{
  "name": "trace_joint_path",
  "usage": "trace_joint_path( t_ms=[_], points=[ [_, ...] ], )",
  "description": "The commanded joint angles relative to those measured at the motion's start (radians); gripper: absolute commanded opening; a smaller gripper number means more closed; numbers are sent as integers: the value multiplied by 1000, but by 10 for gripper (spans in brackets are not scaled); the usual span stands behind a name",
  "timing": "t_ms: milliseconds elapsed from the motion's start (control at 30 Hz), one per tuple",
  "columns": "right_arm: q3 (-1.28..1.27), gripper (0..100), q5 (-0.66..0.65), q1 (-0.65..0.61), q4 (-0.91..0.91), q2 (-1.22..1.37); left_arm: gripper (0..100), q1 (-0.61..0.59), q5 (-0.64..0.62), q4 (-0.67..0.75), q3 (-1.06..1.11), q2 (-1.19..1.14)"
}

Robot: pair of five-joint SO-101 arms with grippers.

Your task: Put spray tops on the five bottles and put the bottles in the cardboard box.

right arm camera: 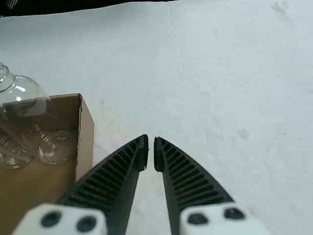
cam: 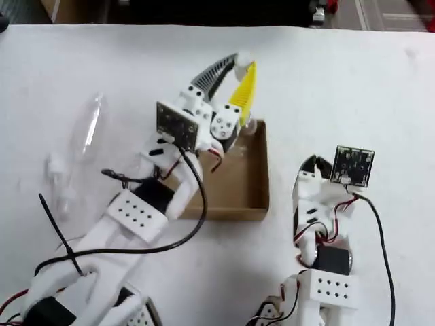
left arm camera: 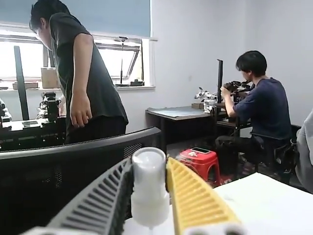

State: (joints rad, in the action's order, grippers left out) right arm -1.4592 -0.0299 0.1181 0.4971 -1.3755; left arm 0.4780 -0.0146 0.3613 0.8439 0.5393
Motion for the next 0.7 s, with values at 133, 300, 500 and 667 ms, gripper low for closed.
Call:
trace_joint_path(
  t_ms=[133,300,500,667],
  points=[
    [9,21,-11,-5,-22,-2,24,4,11,32,-38,7],
    [9,21,-11,-5,-22,-2,24,4,11,34,-80,-85],
    [9,21,-11,-5,-22,-2,24,4,11,34,-74,-79],
    [9,21,-11,-5,-22,-2,24,4,11,31,-72,-87]
  ],
)
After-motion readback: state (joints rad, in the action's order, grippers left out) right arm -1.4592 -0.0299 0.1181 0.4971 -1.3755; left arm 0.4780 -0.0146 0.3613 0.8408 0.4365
